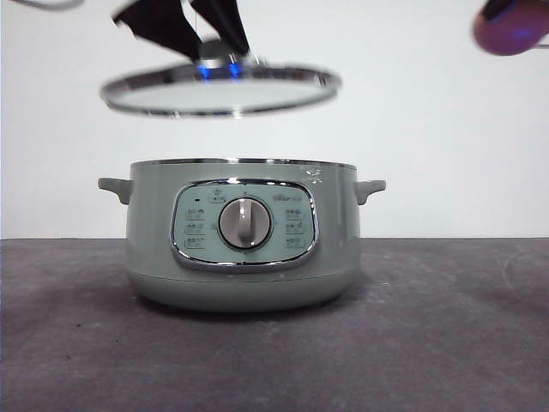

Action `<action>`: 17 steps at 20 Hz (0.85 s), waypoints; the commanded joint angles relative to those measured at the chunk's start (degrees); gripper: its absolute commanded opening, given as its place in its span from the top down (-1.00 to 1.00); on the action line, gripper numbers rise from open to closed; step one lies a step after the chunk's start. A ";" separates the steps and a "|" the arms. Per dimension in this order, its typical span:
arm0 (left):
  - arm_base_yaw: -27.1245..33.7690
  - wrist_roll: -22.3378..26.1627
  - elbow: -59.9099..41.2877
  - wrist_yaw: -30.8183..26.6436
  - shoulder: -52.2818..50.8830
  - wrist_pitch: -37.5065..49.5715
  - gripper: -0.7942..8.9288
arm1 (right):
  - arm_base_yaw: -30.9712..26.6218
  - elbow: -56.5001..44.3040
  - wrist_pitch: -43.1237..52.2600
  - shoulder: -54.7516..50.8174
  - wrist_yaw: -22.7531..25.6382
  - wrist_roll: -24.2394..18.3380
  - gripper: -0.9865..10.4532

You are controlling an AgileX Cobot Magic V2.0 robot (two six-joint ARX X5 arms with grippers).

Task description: Pick up the egg,open the lid,put the egg in the pot,close the lid

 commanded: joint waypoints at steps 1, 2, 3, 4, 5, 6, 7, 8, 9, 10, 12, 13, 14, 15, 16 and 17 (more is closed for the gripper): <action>0.52 0.00 0.31 -1.16 -6.67 -1.09 0.85 | 1.68 1.55 3.02 4.61 -0.42 0.35 0.86; 0.83 0.28 0.31 -1.75 -9.42 -2.82 0.85 | 2.62 2.91 4.02 7.30 -0.42 0.35 0.86; 0.98 0.31 0.31 -2.45 -11.96 -4.42 0.85 | 3.54 4.46 4.81 10.03 -0.42 0.33 0.86; 1.01 0.35 0.31 -2.67 -14.91 -6.34 0.85 | 4.68 6.80 5.60 13.55 -0.39 0.26 0.86; 1.01 0.33 0.31 -2.67 -17.55 -8.13 0.85 | 5.77 9.09 6.58 16.94 -0.39 0.09 0.86; 1.01 0.35 0.31 -2.93 -20.04 -9.92 0.85 | 7.02 11.63 7.58 20.46 -0.37 -0.04 0.86; 1.01 0.35 0.31 -3.02 -22.40 -11.78 0.85 | 8.22 14.25 8.39 24.02 -0.33 -0.35 0.86; 1.01 0.33 0.31 -3.41 -24.59 -13.64 0.85 | 9.31 17.11 8.76 27.76 -0.26 -0.55 0.86; 0.98 0.33 0.31 -3.91 -26.36 -15.28 0.85 | 10.19 19.69 8.87 31.10 -0.26 -1.33 0.86; 0.98 0.33 0.31 -3.93 -28.28 -17.11 0.85 | 11.21 22.82 8.96 35.12 -0.22 -1.97 0.86; 0.98 0.28 0.31 -3.98 -30.93 -19.71 0.85 | 12.87 27.78 9.31 41.83 0.04 -3.26 0.86; 0.98 0.26 0.31 -3.98 -31.98 -20.72 0.85 | 13.44 30.01 9.70 45.07 0.07 -3.80 0.86; 0.98 0.24 0.31 -3.98 -33.07 -21.70 0.85 | 14.03 31.95 10.62 48.41 0.17 -4.48 0.86; 0.98 0.20 0.31 -3.98 -33.73 -22.36 0.85 | 14.34 33.03 11.45 50.71 0.50 -4.96 0.86; 0.96 0.04 0.31 -3.96 -34.40 -23.10 0.85 | 14.80 33.75 12.76 53.20 1.62 -5.51 0.86; 0.96 0.02 0.31 -3.96 -34.93 -23.58 0.85 | 14.95 33.88 14.05 55.06 2.12 -6.36 0.86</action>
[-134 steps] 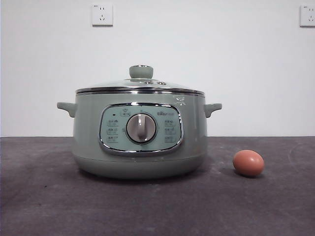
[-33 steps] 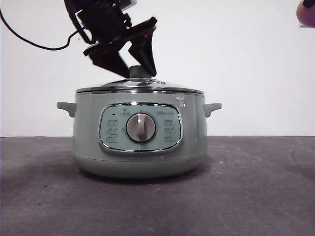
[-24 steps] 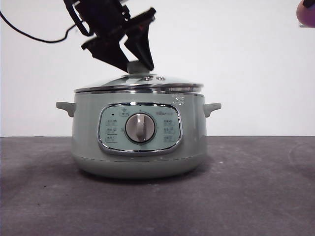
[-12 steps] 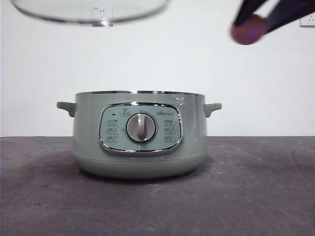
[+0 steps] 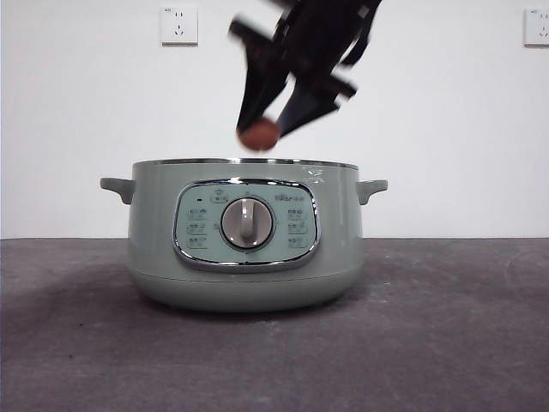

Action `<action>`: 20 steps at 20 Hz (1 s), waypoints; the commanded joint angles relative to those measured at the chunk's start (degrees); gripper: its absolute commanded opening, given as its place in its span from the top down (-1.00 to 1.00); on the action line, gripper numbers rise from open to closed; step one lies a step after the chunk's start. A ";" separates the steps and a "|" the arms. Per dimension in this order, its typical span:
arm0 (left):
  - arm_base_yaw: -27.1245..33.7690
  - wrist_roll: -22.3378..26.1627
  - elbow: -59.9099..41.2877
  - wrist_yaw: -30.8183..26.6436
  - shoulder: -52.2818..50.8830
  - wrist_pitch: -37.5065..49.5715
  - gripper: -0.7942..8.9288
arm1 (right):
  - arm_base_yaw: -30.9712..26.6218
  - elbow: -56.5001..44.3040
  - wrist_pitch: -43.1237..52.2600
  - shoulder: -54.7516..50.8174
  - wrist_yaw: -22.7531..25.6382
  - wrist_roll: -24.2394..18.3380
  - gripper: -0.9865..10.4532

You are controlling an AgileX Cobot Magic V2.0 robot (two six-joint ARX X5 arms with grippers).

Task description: Pick up the egg,open the lid,put the egg in the pot,close the lid

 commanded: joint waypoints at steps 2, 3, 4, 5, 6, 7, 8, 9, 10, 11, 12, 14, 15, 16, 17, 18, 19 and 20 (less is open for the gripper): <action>-0.02 -0.17 0.31 -0.09 -1.57 1.38 0.85 | 0.87 0.28 2.47 5.57 1.75 -3.50 0.86; -0.02 -0.20 0.31 -0.09 -1.57 1.07 0.85 | 0.94 0.28 2.60 6.75 1.77 -4.17 0.86; -0.02 -0.20 0.31 -0.07 -1.57 0.79 0.85 | 0.98 0.28 2.80 7.80 2.10 -4.33 0.86; -0.02 -0.20 0.31 -0.09 -1.57 0.63 0.85 | 1.40 0.28 2.95 8.74 3.28 -4.39 0.86; -0.02 -0.20 0.31 -0.07 -1.57 0.63 0.85 | 1.75 0.28 2.99 9.55 3.82 -4.70 0.86; -0.02 -0.17 0.31 -0.07 -1.57 0.74 0.85 | 2.05 0.28 2.95 10.25 4.33 -4.85 0.86; -0.02 -0.20 0.31 -0.07 -1.57 0.81 0.85 | 2.19 0.28 2.71 10.88 4.33 -5.60 0.86; -0.02 -0.17 0.31 -0.04 -1.57 0.79 0.85 | 2.58 0.28 2.34 11.56 4.55 -5.70 0.86; -0.02 -0.17 0.31 -0.04 -1.57 0.77 0.85 | 2.82 0.28 2.08 12.24 4.55 -5.95 0.86; -0.02 -0.17 0.31 -0.04 -1.57 0.72 0.85 | 3.06 0.28 1.95 12.70 4.83 -6.21 0.86; -0.02 -0.17 0.31 -0.04 -1.57 0.59 0.85 | 3.26 0.28 1.84 12.81 6.16 -6.23 0.86; -0.02 -0.17 0.31 -0.04 -1.57 0.37 0.85 | 3.28 0.28 0.90 12.81 6.19 -6.21 0.86; -0.02 -0.17 0.31 -0.04 -1.57 0.39 0.85 | 3.26 0.28 0.31 12.81 6.01 -6.08 0.76; -0.02 -0.15 0.31 -0.04 -1.57 0.39 0.85 | 3.28 0.28 0.17 12.81 6.03 -5.95 0.49; -0.02 -0.15 0.31 -0.04 -1.57 0.39 0.85 | 3.28 0.28 0.20 12.57 6.03 -5.57 0.08; -0.02 -0.15 0.31 -0.04 -1.57 0.39 0.85 | 3.28 0.31 0.26 12.04 6.03 -5.05 -0.09; -0.02 -0.15 0.31 -0.07 -1.55 0.42 0.85 | 3.26 0.31 0.31 10.93 6.08 -4.24 -0.11; -0.02 -0.15 0.31 -0.07 -1.38 0.44 0.85 | 3.15 0.31 0.48 9.05 6.19 -4.00 -0.11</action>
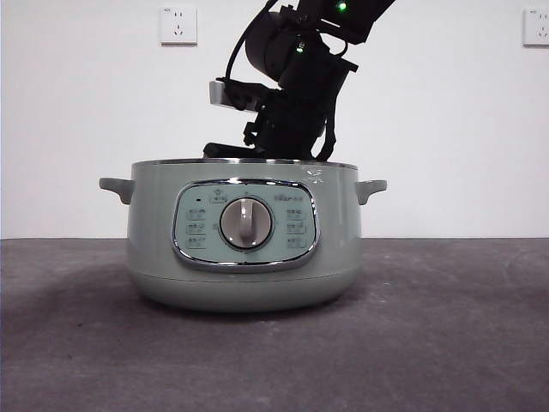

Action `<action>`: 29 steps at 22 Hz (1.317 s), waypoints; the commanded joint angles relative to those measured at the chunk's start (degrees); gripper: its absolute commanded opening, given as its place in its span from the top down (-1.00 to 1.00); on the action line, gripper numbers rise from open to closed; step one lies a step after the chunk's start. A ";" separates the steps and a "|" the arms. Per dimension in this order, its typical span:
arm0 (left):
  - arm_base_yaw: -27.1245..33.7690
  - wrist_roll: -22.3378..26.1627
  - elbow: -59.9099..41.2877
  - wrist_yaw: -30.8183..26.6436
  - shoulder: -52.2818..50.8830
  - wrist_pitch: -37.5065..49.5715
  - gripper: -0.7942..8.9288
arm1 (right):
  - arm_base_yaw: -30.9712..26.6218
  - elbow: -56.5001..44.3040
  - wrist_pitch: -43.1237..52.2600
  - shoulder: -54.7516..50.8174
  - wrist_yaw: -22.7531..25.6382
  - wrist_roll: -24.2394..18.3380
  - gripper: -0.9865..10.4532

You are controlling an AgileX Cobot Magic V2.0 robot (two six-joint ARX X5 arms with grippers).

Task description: Pick up the egg,open the lid,put the egg in the pot,close the lid

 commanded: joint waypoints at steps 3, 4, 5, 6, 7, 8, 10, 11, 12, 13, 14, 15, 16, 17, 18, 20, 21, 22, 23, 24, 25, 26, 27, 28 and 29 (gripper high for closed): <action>-0.02 -0.11 0.37 -0.02 1.53 3.37 0.85 | -0.48 -0.13 -0.74 -11.82 5.14 2.36 -0.11; -0.02 0.07 0.37 0.20 2.58 3.85 0.85 | -0.79 -0.13 -2.84 -16.52 8.20 2.84 -0.11; -0.04 0.07 0.37 0.37 4.09 4.35 0.85 | -1.14 -0.13 -4.74 -20.68 11.32 2.95 -0.11; -0.04 0.11 0.37 0.46 5.95 5.22 0.85 | -1.90 -0.13 -6.75 -25.94 14.82 2.95 -0.11; -0.07 0.15 0.37 1.36 7.80 6.45 0.85 | -2.80 -0.13 -8.20 -30.64 16.44 2.99 -0.11; -0.13 0.20 0.37 3.19 10.14 8.37 0.85 | -3.85 -0.13 -9.66 -35.98 16.48 3.58 -0.11; -0.15 0.26 0.37 3.41 13.94 11.61 0.85 | -5.01 -0.13 -11.69 -43.21 16.48 3.58 -0.11; -0.15 0.26 0.37 3.45 15.74 12.81 0.85 | -5.33 -0.13 -12.76 -46.16 16.41 3.61 -0.11; -0.17 0.28 0.37 3.50 17.57 13.94 0.85 | -5.57 -0.13 -13.92 -48.61 16.41 3.61 -0.11; -0.26 0.33 0.37 3.58 19.56 15.12 0.85 | -5.75 -0.13 -15.30 -51.25 16.41 3.61 -0.11; -0.42 0.35 0.37 3.58 20.98 16.09 0.85 | -5.75 -0.13 -16.22 -52.96 16.41 3.61 -0.11; -0.52 0.35 0.37 3.61 22.51 17.25 0.85 | -5.75 -0.13 -17.22 -54.66 16.39 3.63 -0.11; -0.52 0.39 0.37 3.61 23.65 18.16 0.85 | -5.75 -0.13 -17.97 -55.95 16.35 3.63 -0.11; -0.52 0.68 0.37 3.56 24.94 19.21 0.85 | -5.75 -0.13 -18.86 -57.33 16.35 3.76 -0.11; -0.52 0.94 0.37 3.63 26.34 20.48 0.85 | -5.73 -0.13 -19.87 -58.75 16.31 4.07 -0.11; -0.59 1.62 0.37 4.02 28.50 22.47 0.85 | -5.68 -0.13 -21.57 -60.78 16.13 4.61 -0.11; -0.68 1.60 0.37 4.44 29.55 23.45 0.85 | -5.68 -0.13 -22.47 -61.64 16.15 4.98 -0.11; -0.90 1.60 0.37 4.74 30.69 24.48 0.85 | -5.68 -0.13 -23.54 -62.55 16.13 5.31 -0.11; -1.20 1.60 0.37 4.72 31.71 25.38 0.85 | -5.68 -0.13 -24.63 -63.32 16.13 5.66 -0.11; -1.40 1.60 0.37 4.70 32.54 26.08 0.85 | -5.68 -0.13 -25.51 -63.91 16.15 5.97 -0.11; -1.51 1.62 0.37 4.59 33.57 27.02 0.85 | -5.68 -0.13 -26.56 -64.52 16.15 6.23 -0.11; -1.55 1.62 0.37 4.55 34.38 27.71 0.85 | -5.68 -0.13 -27.28 -64.92 16.17 6.36 -0.11; -1.62 1.66 0.37 4.57 35.12 28.52 0.85 | -5.68 -0.13 -27.82 -65.26 16.17 6.38 -0.11; -1.68 1.79 0.37 4.57 36.06 29.57 0.85 | -5.68 -0.13 -28.50 -65.61 16.20 6.38 -0.11; -1.68 1.77 0.37 4.57 36.70 30.32 0.85 | -5.68 -0.13 -29.00 -65.85 16.20 6.38 -0.11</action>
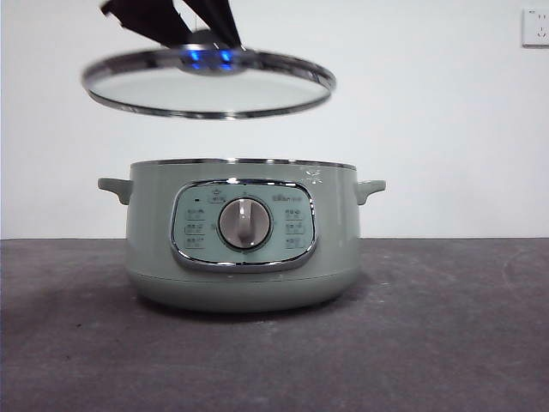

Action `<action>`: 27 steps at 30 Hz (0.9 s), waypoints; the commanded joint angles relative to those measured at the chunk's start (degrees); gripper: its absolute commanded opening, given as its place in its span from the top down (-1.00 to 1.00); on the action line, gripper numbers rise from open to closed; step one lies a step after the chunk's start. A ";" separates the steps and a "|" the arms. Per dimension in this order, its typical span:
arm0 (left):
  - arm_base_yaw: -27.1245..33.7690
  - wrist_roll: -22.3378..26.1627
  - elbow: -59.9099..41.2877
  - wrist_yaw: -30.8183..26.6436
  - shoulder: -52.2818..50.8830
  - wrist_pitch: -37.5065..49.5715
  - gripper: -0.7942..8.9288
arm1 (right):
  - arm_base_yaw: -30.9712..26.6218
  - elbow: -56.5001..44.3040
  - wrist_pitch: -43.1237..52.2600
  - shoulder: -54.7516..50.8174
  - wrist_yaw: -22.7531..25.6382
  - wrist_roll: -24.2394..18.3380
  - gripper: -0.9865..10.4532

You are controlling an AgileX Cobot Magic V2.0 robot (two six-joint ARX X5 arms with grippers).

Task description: Pick up the egg,open the lid,put the egg in the pot,close the lid

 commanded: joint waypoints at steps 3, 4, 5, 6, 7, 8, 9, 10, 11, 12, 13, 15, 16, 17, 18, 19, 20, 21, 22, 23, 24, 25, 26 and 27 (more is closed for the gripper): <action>-0.20 0.70 0.37 0.46 2.38 5.97 0.85 | 0.00 -0.22 -2.14 -0.63 -0.04 1.01 -0.11; -0.22 0.70 0.37 0.46 2.93 6.58 0.85 | 0.00 -0.22 -2.60 -0.63 -0.04 1.05 -0.11; -0.20 0.70 0.37 0.44 3.65 7.13 0.85 | 0.00 -0.22 -3.28 -0.63 -0.04 1.18 -0.11; -0.20 0.70 0.37 0.46 4.15 7.43 0.85 | 0.00 -0.22 -3.78 -0.63 -0.07 1.29 -0.11; -0.20 0.72 0.37 0.42 4.72 7.69 0.85 | 0.00 -0.22 -4.26 -0.63 -0.07 1.51 -0.11; -0.20 0.74 0.37 0.42 5.55 7.91 0.85 | 0.00 -0.22 -4.72 -0.63 -0.07 1.62 -0.11; -0.20 0.74 0.37 0.42 6.08 8.07 0.85 | 0.00 -0.22 -4.90 -0.63 -0.07 1.62 -0.11; -0.20 0.74 0.37 0.42 6.71 8.31 0.85 | 0.00 -0.22 -4.98 -0.63 -0.07 1.62 -0.11; -0.20 0.74 0.37 0.42 7.48 8.79 0.85 | 0.00 -0.22 -5.01 -0.63 -0.07 1.62 -0.11; -0.20 0.74 0.37 0.42 7.96 9.18 0.85 | 0.00 -0.22 -5.01 -0.63 -0.07 1.62 -0.11; -0.22 0.72 0.37 0.42 8.44 9.57 0.85 | 0.00 -0.22 -5.01 -0.63 -0.07 1.62 -0.11; -0.22 0.70 0.37 0.35 9.18 10.01 0.85 | 0.00 -0.22 -5.11 -0.63 -0.07 1.62 -0.11; -0.22 0.70 0.37 0.35 9.44 10.12 0.85 | 0.00 -0.22 -5.16 -0.63 -0.07 1.62 -0.11; -0.22 0.70 0.37 0.31 9.55 10.03 0.85 | 0.00 -0.22 -5.18 -0.63 -0.07 1.62 -0.11; -0.20 0.72 0.37 0.31 9.57 9.99 0.85 | 0.00 -0.22 -5.22 -0.63 -0.07 1.62 -0.11; -0.20 0.72 0.37 0.28 9.62 9.99 0.85 | 0.00 -0.22 -5.29 -0.63 -0.09 1.62 -0.11; -0.20 0.72 0.37 0.28 9.64 10.03 0.85 | 0.00 -0.22 -5.35 -0.63 -0.09 1.62 -0.11; -0.20 0.72 0.37 0.28 9.64 10.03 0.85 | 0.00 -0.22 -5.44 -0.63 -0.09 1.60 -0.11; -0.20 0.72 0.37 0.28 9.64 9.99 0.85 | 0.00 -0.22 -5.53 -0.63 -0.09 1.60 -0.11; -0.15 0.72 0.37 0.28 9.64 9.92 0.85 | 0.00 -0.22 -5.60 -0.63 -0.11 1.62 -0.11; -0.15 0.72 0.37 0.28 9.64 9.92 0.85 | 0.00 -0.22 -5.66 -0.63 -0.11 1.62 -0.11; -0.15 0.72 0.37 0.33 9.64 9.99 0.85 | 0.04 -0.22 -5.70 -0.63 -0.11 1.62 -0.11; -0.15 0.74 0.37 0.31 9.68 10.08 0.85 | 0.04 -0.22 -5.79 -0.63 -0.13 1.62 -0.11; -0.15 0.74 0.37 0.28 9.84 10.32 0.85 | 0.04 -0.22 -5.95 -0.63 -0.13 1.62 -0.11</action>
